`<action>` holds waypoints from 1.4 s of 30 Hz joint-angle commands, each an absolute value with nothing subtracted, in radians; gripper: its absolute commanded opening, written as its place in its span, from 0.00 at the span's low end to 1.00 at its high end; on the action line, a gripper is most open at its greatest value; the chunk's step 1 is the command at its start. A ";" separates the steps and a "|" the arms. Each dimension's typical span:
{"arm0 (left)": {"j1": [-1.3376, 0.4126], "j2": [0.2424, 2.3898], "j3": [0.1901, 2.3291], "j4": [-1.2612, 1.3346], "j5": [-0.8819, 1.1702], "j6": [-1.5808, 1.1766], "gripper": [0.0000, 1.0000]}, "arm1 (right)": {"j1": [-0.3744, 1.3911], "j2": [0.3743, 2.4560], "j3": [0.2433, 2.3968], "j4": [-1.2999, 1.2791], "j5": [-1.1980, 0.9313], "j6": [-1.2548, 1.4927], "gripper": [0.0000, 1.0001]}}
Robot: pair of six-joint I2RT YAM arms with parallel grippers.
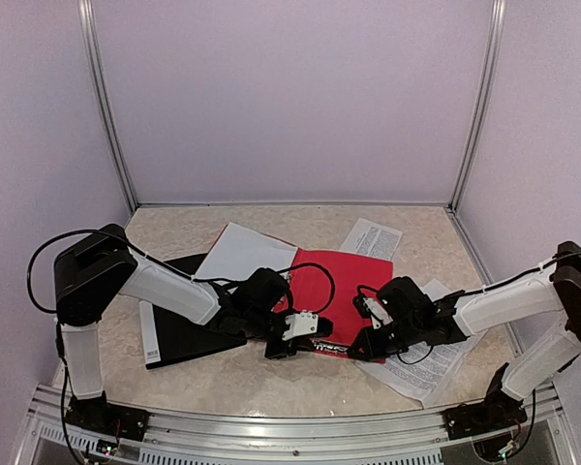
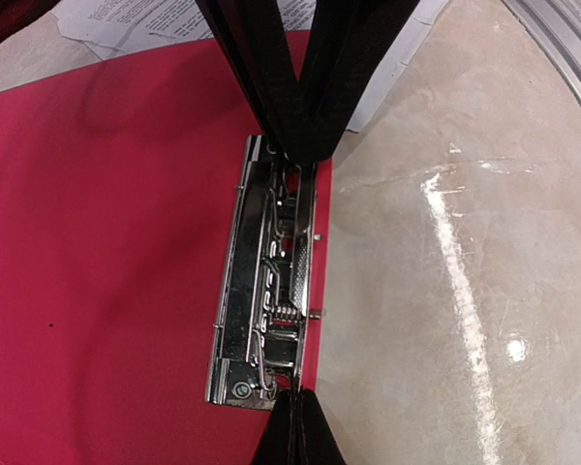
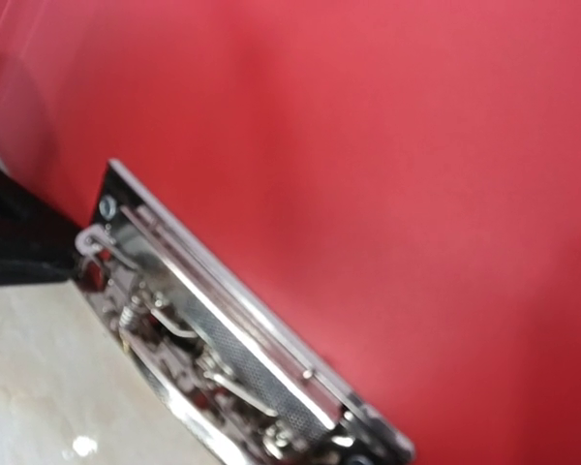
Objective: Put the files into the folder
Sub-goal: Open the spring clip on the folder at the center of the board.
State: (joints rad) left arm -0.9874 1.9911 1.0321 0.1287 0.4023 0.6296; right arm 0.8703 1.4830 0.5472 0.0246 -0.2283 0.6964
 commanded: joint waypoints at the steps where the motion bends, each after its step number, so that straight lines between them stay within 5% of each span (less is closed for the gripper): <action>1: -0.996 2.037 1.031 0.044 0.371 0.628 0.00 | 0.878 1.503 0.568 0.006 -0.204 0.683 0.13; 10: -0.998 2.039 1.026 0.037 0.374 0.643 0.00 | 0.878 1.487 0.569 -0.039 -0.167 0.678 0.00; 42: -1.019 2.034 0.976 0.028 0.462 0.748 0.00 | 0.891 1.651 0.662 -0.157 -0.033 0.593 0.00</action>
State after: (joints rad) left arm -0.9806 1.9854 1.0149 0.1387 0.4152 0.7036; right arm 0.8761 1.5688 0.6613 -0.0486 -0.1287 0.6231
